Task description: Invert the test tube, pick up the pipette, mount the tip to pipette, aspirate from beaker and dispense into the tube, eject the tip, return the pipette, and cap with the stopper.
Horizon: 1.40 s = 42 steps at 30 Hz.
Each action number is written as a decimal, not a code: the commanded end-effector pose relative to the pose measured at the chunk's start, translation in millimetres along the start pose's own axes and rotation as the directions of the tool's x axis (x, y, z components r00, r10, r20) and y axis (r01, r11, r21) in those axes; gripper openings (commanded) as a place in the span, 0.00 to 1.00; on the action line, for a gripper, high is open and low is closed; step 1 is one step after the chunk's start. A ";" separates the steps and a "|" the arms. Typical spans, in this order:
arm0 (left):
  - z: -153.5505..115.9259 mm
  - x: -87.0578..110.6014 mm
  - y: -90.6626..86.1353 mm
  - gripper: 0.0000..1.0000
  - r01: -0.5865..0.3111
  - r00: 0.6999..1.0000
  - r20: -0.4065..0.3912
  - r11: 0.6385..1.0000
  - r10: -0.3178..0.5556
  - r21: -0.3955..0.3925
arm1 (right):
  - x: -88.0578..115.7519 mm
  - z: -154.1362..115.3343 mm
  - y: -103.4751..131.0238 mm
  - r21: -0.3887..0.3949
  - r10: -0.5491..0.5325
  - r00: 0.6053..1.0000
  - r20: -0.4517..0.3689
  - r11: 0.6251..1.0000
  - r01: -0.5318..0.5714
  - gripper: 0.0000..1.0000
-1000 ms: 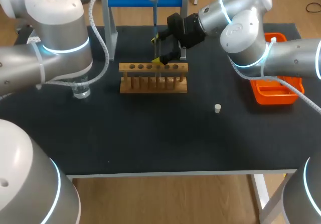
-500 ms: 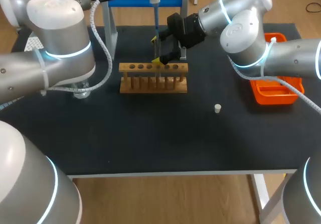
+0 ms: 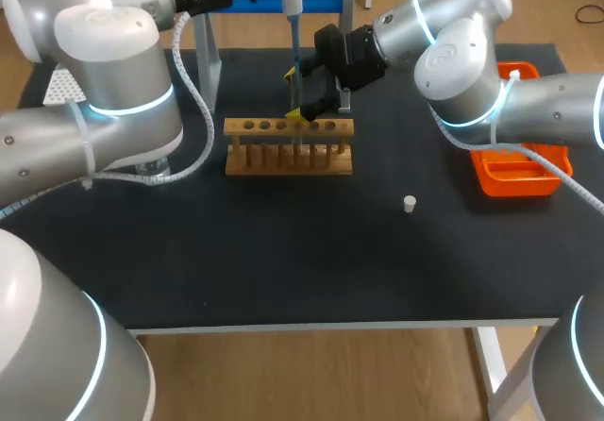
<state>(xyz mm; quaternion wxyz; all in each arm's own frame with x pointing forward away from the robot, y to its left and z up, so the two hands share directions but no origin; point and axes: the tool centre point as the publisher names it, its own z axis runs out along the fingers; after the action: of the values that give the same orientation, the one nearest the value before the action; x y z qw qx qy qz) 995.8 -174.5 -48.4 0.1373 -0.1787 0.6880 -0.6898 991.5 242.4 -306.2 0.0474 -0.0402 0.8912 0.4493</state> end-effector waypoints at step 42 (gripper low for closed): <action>0.1 4.1 27.0 0.00 -0.022 1.000 0.003 1.000 0.022 0.005 | -1.0 -1.2 0.1 0.002 0.001 1.000 -0.004 1.000 -0.001 1.00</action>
<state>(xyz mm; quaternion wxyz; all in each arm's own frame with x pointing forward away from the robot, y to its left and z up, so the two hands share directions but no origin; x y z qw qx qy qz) 991.1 -175.2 -73.1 0.1449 -0.1710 0.6888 -0.6895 991.5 242.4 -306.3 0.0474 -0.0402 0.8912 0.4493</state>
